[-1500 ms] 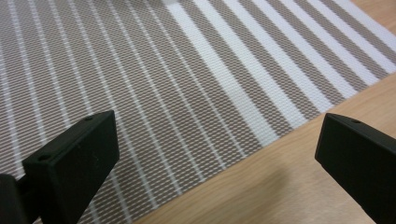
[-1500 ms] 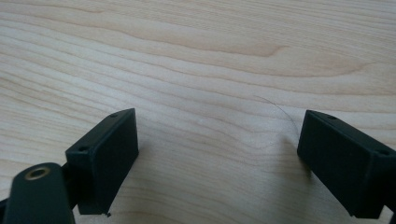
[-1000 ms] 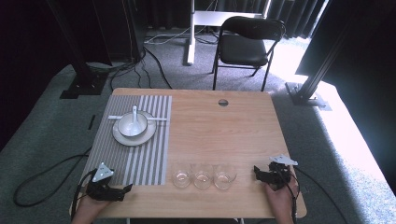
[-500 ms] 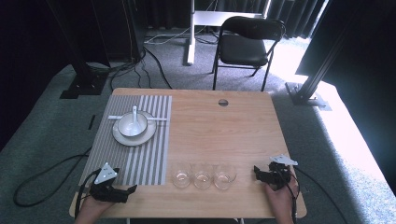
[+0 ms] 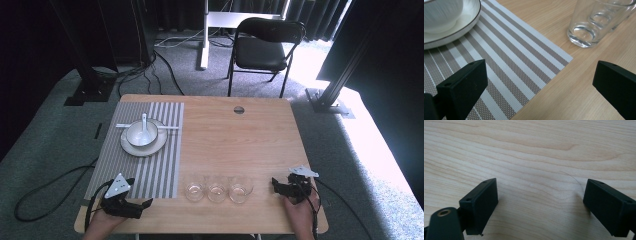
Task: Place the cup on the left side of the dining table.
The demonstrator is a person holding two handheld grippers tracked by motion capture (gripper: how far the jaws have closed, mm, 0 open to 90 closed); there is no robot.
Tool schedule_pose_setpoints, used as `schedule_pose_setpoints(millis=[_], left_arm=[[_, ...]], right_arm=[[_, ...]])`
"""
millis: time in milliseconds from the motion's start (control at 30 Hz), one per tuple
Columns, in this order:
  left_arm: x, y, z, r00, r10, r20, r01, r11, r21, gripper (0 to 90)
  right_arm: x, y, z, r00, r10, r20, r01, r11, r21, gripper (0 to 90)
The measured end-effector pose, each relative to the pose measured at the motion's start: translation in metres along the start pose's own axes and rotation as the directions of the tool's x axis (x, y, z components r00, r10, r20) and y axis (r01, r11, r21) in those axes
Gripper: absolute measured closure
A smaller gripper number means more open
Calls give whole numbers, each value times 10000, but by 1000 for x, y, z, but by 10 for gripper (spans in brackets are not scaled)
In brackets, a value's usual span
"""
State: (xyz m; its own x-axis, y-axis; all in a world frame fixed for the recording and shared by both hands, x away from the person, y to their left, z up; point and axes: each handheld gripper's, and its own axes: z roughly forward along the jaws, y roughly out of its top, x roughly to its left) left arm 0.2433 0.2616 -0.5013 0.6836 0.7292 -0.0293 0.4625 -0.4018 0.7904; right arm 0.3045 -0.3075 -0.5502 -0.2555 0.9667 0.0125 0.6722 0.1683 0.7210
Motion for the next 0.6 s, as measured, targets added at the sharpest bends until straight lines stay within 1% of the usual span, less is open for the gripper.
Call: schedule_pose_setpoints(millis=[67,100,133,167,200,233,433,467,500,567,600], left_arm=[[-1,1,0,10000,21,-5,-21,10000,-49,2],[-1,5,2,9999,63,123,-62,10000,-52,2],[-2,6,3,9997,96,209,-98,9999,86,2],[-2,6,3,9997,96,209,-98,9999,86,2],[-3,9,5,9995,251,207,-254,9995,164,2],[-3,9,5,9995,251,207,-254,9995,164,2],[-8,17,11,9980,408,487,-411,9991,48,2],[-10,20,12,9977,465,500,-467,9989,18,2],[-11,21,13,9969,511,600,-513,9987,16,2],[-13,24,14,9963,621,596,-621,9981,-18,2],[-14,27,15,9954,658,700,-657,9978,-40,2]], right_arm=[[0,0,0,10000,0,0,0,10000,0,119],[0,0,0,10000,3,0,-3,10000,-1,119],[0,0,0,10000,3,0,-3,10000,0,119],[0,0,0,10000,3,2,-3,10000,0,119],[0,0,0,10000,-4,0,4,10000,-2,119],[0,0,0,10000,-4,0,4,10000,-2,119],[0,0,0,10000,4,0,-4,10000,-1,119],[0,0,0,10000,-3,0,3,10000,0,119],[0,0,0,10000,0,0,0,10000,1,119],[0,0,0,10000,2,2,-2,10000,0,119],[0,0,0,10000,0,1,0,10000,-2,119]])
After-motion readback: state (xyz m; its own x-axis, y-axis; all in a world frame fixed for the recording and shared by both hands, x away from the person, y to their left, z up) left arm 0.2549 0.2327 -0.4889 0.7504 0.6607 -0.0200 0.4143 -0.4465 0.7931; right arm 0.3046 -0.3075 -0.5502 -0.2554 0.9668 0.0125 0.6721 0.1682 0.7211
